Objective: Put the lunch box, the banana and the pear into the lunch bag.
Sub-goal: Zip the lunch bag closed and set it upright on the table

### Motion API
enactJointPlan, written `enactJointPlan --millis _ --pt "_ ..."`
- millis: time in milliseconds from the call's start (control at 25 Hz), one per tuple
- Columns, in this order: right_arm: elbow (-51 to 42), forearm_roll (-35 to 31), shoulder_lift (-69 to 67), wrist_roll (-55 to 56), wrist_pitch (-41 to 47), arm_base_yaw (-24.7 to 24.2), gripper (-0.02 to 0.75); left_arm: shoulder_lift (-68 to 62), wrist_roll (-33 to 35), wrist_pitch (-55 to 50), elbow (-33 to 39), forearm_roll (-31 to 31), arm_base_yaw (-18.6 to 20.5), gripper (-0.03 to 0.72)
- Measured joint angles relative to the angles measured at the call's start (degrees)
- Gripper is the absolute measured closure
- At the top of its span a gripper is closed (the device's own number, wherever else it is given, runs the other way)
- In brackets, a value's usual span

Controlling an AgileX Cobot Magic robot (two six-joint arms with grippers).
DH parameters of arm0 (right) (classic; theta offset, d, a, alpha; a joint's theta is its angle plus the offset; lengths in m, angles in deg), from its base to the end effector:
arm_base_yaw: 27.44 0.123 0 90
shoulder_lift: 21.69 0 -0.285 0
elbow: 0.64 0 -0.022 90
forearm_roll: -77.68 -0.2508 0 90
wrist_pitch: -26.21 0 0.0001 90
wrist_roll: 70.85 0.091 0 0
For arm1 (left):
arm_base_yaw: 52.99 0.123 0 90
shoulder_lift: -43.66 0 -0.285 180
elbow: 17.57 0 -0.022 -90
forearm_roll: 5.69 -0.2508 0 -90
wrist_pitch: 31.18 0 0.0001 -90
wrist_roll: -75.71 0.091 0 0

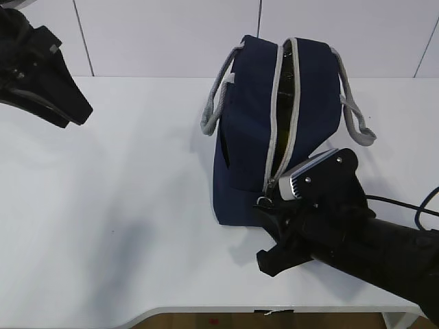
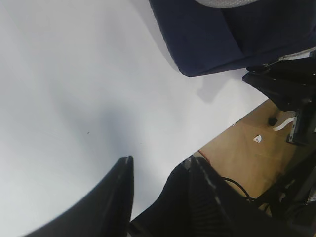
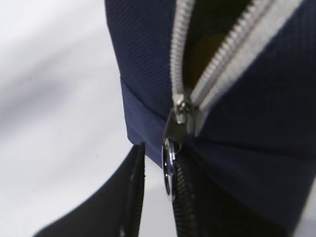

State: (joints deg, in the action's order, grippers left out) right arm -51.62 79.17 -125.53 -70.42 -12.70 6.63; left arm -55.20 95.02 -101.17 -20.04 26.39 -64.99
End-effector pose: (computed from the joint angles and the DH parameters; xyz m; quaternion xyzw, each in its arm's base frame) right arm 0.2283 0.1562 0.1423 -0.2576 0.8076 0.1588 0.5062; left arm 0.3020 -0.1106 0.3231 0.1968 0.9359 -0.2612 0.1309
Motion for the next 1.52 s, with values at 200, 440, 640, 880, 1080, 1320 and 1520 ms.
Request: enactJointPlan --millis 200,440,640,880,1080,1320,1520 --pt "0.0 -0.6 0.0 0.13 0.83 0.0 0.658 0.0 0.0 0.0 0.0 0.0 0.0 0.401" --pt "0.0 -2.44 0.0 0.21 1.08 0.0 0.731 0.0 0.0 0.0 0.0 0.0 0.0 0.409" --pt "0.0 -2.77 0.25 0.21 1.21 0.0 0.731 0.0 0.0 0.0 0.0 0.0 0.0 0.412" --pt "0.0 -2.82 4.21 1.39 5.72 0.0 0.731 0.0 0.0 0.0 0.0 0.0 0.0 0.412" --pt "0.0 -2.82 10.27 3.46 10.89 0.0 0.731 0.0 0.0 0.0 0.0 0.0 0.0 0.412" --pt "0.0 -1.19 17.1 4.97 15.7 0.0 0.731 0.0 0.0 0.0 0.0 0.0 0.0 0.421" --pt "1.96 -1.06 19.89 4.97 17.46 0.0 0.731 0.0 0.0 0.0 0.0 0.0 0.0 0.423"
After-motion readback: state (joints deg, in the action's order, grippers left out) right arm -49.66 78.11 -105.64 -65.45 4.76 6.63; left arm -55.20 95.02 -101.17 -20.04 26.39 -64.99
